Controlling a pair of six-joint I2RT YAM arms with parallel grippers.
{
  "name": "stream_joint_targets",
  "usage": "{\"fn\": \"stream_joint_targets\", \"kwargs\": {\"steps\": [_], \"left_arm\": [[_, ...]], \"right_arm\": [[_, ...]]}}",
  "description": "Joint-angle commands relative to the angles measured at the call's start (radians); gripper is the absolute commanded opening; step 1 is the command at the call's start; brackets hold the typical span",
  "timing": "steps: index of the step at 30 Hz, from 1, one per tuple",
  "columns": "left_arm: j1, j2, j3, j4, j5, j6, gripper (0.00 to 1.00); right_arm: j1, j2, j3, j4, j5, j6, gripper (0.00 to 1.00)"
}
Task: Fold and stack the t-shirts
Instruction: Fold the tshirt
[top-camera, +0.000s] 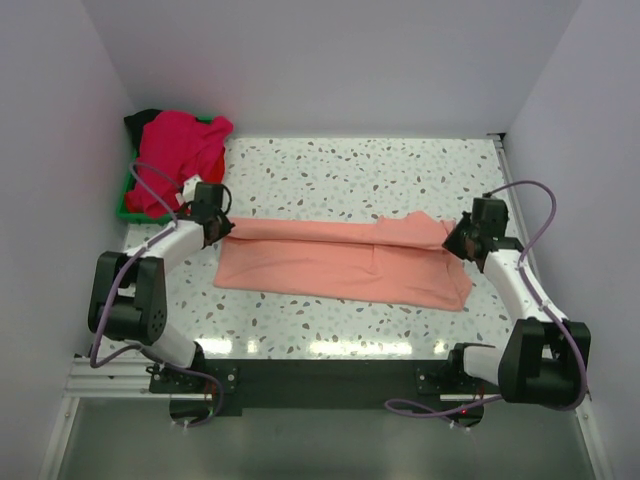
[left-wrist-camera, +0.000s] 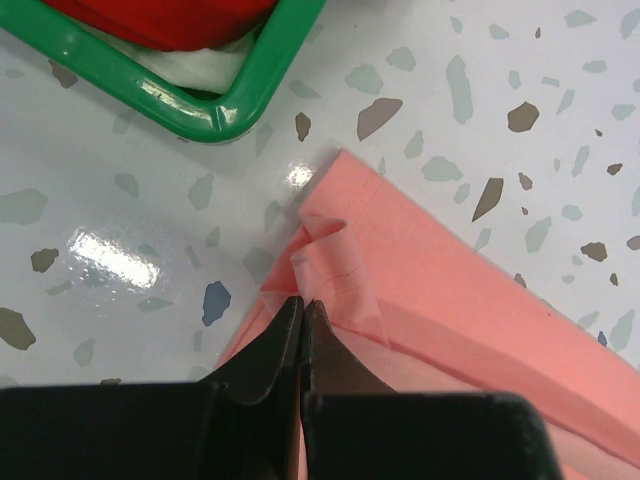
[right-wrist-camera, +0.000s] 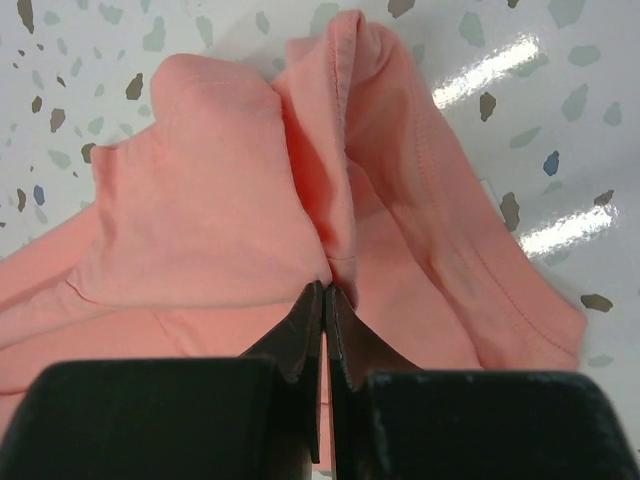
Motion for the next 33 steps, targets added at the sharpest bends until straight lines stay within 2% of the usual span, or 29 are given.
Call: {"fn": "stream_joint_targets", "kwargs": {"steps": [1, 5, 8, 9, 10, 11, 13, 14, 17, 24, 33], "left_arm": [[0.010, -0.055, -0.012, 0.064, -0.007, -0.022, 0.00], [0.010, -0.083, -0.058, 0.076, -0.002, -0.037, 0.02], [0.010, -0.133, -0.123, 0.098, -0.002, -0.053, 0.16], [0.010, -0.147, -0.161, 0.125, 0.012, -0.051, 0.20], [0.010, -0.163, -0.176, 0.138, 0.016, -0.053, 0.29], [0.010, -0.190, -0.189, 0.145, 0.019, -0.057, 0.34], [0.010, -0.221, -0.218, 0.161, 0.027, -0.056, 0.44], [0.010, -0.230, -0.224, 0.167, 0.029, -0.056, 0.46], [0.010, -0.252, -0.226, 0.169, 0.042, -0.051, 0.47], [-0.010, -0.238, -0.181, 0.187, 0.122, -0.039, 0.47], [-0.027, -0.203, -0.150, 0.204, 0.254, -0.028, 0.47]], "right_arm": [[-0.004, -0.055, -0.024, 0.031, -0.004, 0.015, 0.00], [-0.004, -0.063, -0.073, 0.051, -0.027, 0.026, 0.00], [-0.006, -0.075, -0.090, 0.048, -0.029, 0.025, 0.06], [-0.004, -0.083, -0.092, 0.043, -0.035, 0.023, 0.16], [-0.004, -0.093, -0.092, 0.037, -0.038, 0.018, 0.23], [-0.006, -0.119, -0.087, 0.032, -0.039, 0.014, 0.35], [-0.006, -0.138, -0.068, 0.017, -0.038, -0.004, 0.45], [-0.006, -0.142, -0.055, 0.015, -0.039, -0.012, 0.52], [-0.003, -0.120, 0.005, 0.005, -0.052, -0.037, 0.55], [0.000, 0.035, 0.161, 0.022, -0.009, -0.060, 0.56], [-0.001, 0.356, 0.391, 0.051, 0.010, -0.051, 0.56]]}}
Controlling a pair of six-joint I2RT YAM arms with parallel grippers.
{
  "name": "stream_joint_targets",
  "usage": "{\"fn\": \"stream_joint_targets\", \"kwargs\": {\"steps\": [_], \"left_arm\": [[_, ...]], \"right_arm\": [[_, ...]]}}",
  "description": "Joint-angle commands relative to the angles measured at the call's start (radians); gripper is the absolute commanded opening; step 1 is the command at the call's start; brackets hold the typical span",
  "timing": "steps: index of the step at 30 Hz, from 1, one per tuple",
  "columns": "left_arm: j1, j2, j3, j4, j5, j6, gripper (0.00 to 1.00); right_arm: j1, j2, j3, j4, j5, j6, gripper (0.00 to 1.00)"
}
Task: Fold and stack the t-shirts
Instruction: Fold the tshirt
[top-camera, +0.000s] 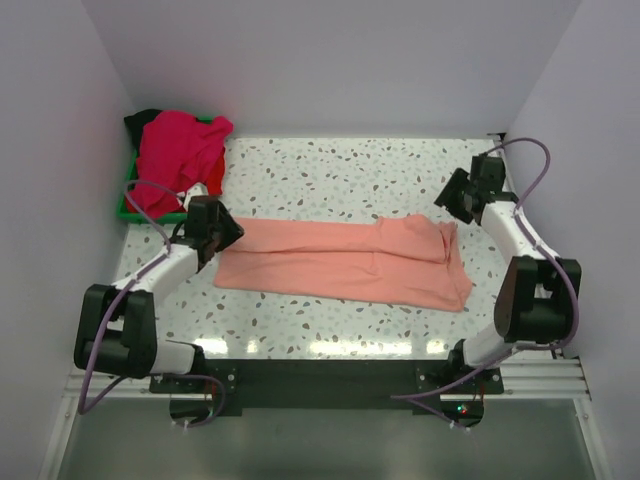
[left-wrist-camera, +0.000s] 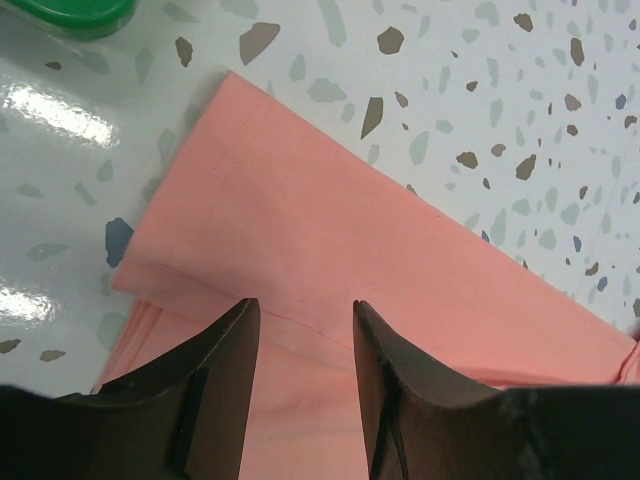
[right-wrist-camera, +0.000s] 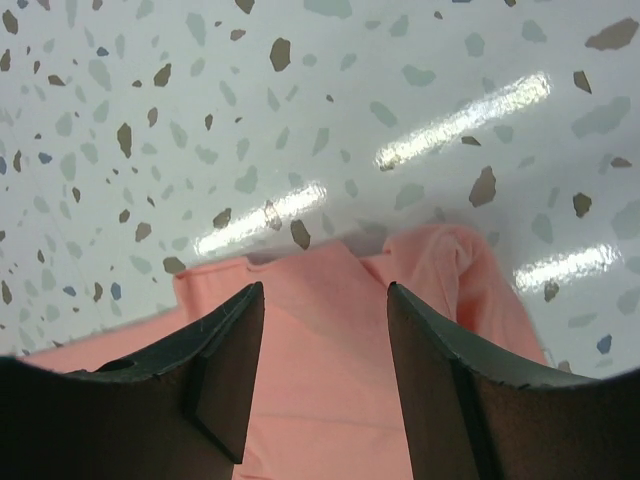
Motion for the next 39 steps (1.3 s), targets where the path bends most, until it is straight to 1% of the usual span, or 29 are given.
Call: {"fn": "stream_joint_targets", "kwargs": {"steps": [1, 5, 10, 13, 17, 21, 27, 30, 31, 32, 33, 35, 36, 39], "left_arm": [[-0.009, 0.003, 0.049, 0.048, 0.077, 0.018, 0.47], [-0.014, -0.014, 0.059, 0.039, 0.108, 0.025, 0.48], [-0.015, -0.024, 0.066, 0.034, 0.143, 0.036, 0.48], [-0.015, -0.024, 0.064, 0.034, 0.143, 0.039, 0.48], [-0.015, -0.018, 0.049, 0.053, 0.154, 0.031, 0.48], [-0.015, -0.020, 0.043, 0.053, 0.154, 0.034, 0.48], [-0.015, -0.018, 0.032, 0.053, 0.159, 0.030, 0.48], [-0.015, -0.017, 0.029, 0.085, 0.157, 0.030, 0.48], [-0.015, -0.015, 0.027, 0.088, 0.159, 0.028, 0.48], [-0.015, -0.015, 0.024, 0.091, 0.159, 0.027, 0.48], [-0.015, -0.012, 0.023, 0.093, 0.162, 0.027, 0.48], [-0.015, -0.011, 0.023, 0.094, 0.162, 0.027, 0.48], [-0.015, -0.011, 0.023, 0.096, 0.162, 0.027, 0.48], [-0.015, -0.011, 0.021, 0.096, 0.162, 0.027, 0.48]], "right_arm": [[-0.001, 0.092, 0.093, 0.039, 0.033, -0.016, 0.56], [0.002, 0.192, 0.128, 0.062, 0.036, -0.012, 0.56], [0.012, 0.264, 0.176, 0.077, 0.030, -0.006, 0.57], [0.039, 0.264, 0.170, 0.078, 0.040, -0.007, 0.57], [0.130, 0.238, 0.147, 0.075, 0.137, -0.036, 0.60], [0.173, 0.213, 0.101, 0.086, 0.194, -0.047, 0.61], [0.206, 0.232, 0.092, 0.057, 0.257, -0.058, 0.59], [0.213, 0.215, 0.072, 0.052, 0.277, -0.055, 0.52], [0.214, 0.207, 0.065, 0.054, 0.277, -0.052, 0.44], [0.216, 0.194, 0.061, 0.055, 0.275, -0.050, 0.41], [0.216, 0.187, 0.052, 0.057, 0.271, -0.047, 0.35], [0.219, 0.175, 0.049, 0.054, 0.266, -0.047, 0.29], [0.219, 0.163, 0.045, 0.052, 0.264, -0.048, 0.21], [0.219, 0.134, 0.036, 0.040, 0.254, -0.048, 0.08]]}}
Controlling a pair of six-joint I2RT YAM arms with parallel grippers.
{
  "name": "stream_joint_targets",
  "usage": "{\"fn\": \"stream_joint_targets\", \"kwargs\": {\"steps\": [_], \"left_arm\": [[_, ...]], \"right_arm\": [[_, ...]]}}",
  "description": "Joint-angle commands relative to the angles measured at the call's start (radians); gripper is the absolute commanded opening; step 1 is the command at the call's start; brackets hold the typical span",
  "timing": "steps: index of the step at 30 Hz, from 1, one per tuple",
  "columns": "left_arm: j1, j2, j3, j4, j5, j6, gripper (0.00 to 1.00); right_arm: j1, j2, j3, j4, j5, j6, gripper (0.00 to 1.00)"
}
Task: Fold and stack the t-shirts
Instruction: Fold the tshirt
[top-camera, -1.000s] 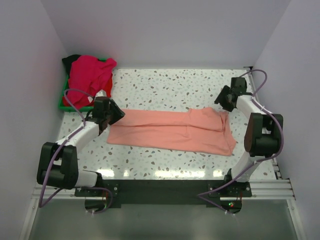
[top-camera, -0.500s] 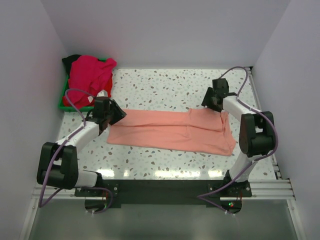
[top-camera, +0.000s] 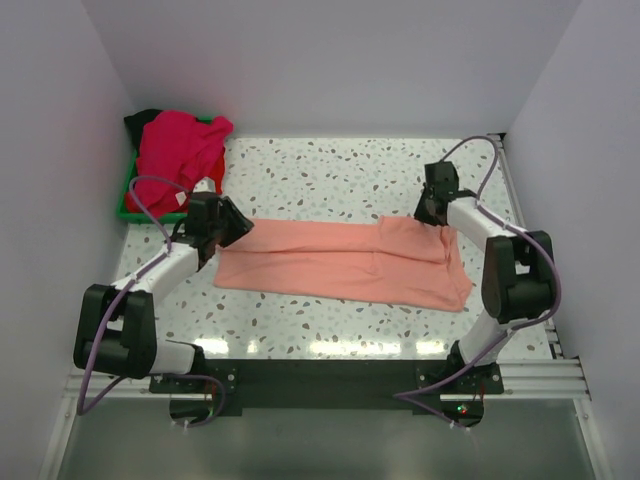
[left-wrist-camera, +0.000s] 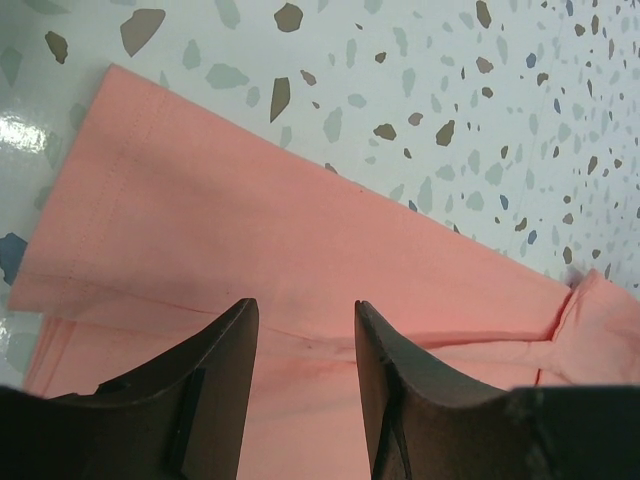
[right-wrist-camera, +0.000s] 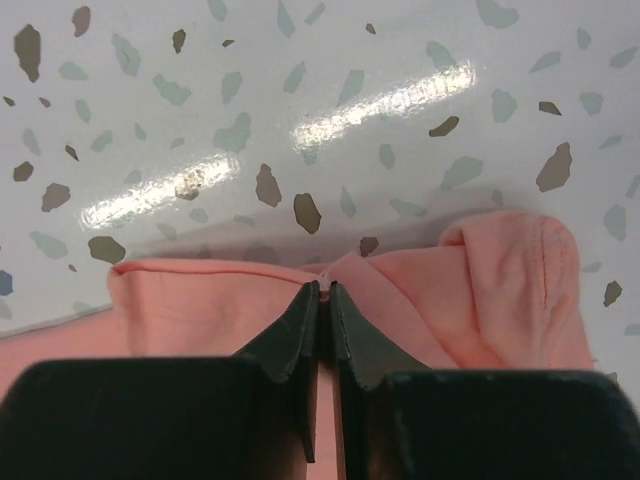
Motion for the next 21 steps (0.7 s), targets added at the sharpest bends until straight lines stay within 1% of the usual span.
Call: {"fn": "stream_joint_targets", "kwargs": {"steps": [1, 3, 6, 13, 16, 18, 19, 21], "left_arm": [[-0.004, -0.014, -0.004, 0.057, 0.007, 0.014, 0.48], [-0.004, -0.012, -0.006, 0.060, 0.008, 0.013, 0.48], [-0.004, -0.014, -0.014, 0.068, 0.008, 0.010, 0.48], [-0.004, 0.000, -0.032, 0.092, 0.005, -0.006, 0.48], [-0.004, 0.014, -0.037, 0.107, 0.007, -0.016, 0.48], [-0.004, 0.032, -0.040, 0.120, 0.010, -0.023, 0.48], [-0.004, 0.032, -0.040, 0.123, 0.010, -0.026, 0.48], [-0.004, 0.045, -0.043, 0.133, 0.012, -0.032, 0.48]], "right_arm": [[0.006, -0.086, -0.014, 0.010, 0.010, -0.002, 0.06], [0.005, -0.135, -0.040, 0.006, -0.005, 0.005, 0.01], [0.006, -0.192, -0.089, 0.011, -0.042, 0.011, 0.00], [0.012, -0.404, -0.245, 0.019, -0.109, 0.028, 0.00], [0.020, -0.470, -0.319, 0.022, -0.151, 0.044, 0.00], [0.032, -0.556, -0.382, 0.034, -0.177, 0.066, 0.00], [0.037, -0.556, -0.402, 0.034, -0.177, 0.066, 0.00], [0.045, -0.608, -0.460, 0.039, -0.183, 0.080, 0.00]]}}
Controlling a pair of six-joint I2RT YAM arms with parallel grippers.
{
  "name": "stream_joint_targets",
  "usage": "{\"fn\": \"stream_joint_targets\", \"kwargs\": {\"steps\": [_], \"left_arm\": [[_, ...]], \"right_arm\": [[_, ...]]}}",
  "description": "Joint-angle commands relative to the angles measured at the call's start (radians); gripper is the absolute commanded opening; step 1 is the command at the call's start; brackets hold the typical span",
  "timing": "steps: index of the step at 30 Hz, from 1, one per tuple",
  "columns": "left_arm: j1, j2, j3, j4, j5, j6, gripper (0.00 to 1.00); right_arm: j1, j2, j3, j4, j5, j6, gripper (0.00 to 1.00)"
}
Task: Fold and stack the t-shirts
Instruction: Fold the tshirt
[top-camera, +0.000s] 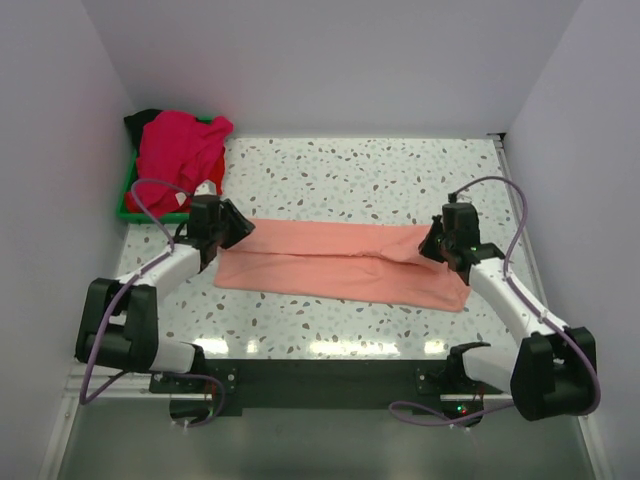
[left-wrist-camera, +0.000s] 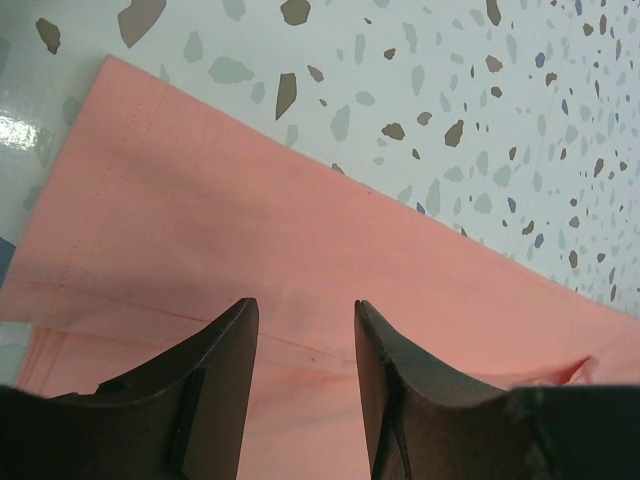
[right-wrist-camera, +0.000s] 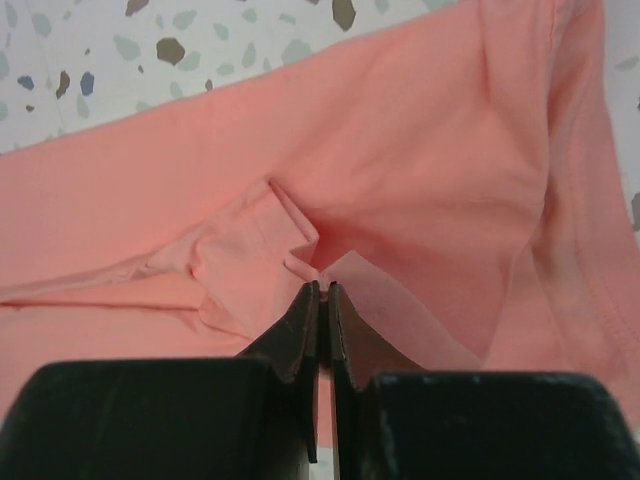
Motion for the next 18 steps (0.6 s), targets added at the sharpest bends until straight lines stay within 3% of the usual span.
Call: {"fn": "stream_joint_targets", "kwargs": {"steps": [1, 7, 13, 18], "left_arm": [[-0.004, 0.020, -0.014, 0.077, 0.007, -0.021, 0.48], [-0.004, 0.051, -0.020, 0.100, 0.009, -0.033, 0.48], [-0.004, 0.062, -0.026, 0.112, 0.007, -0.041, 0.48], [-0.004, 0.062, -0.025, 0.110, 0.006, -0.041, 0.48]], "right_arm": [[0.022, -0.083, -0.077, 0.029, -0.047, 0.041, 0.01], [0.029, -0.199, -0.184, 0.030, -0.059, 0.067, 0.05], [0.028, -0.304, -0.189, -0.039, -0.047, 0.056, 0.33], [0.028, -0.248, -0.112, -0.016, 0.043, 0.053, 0.44]]}}
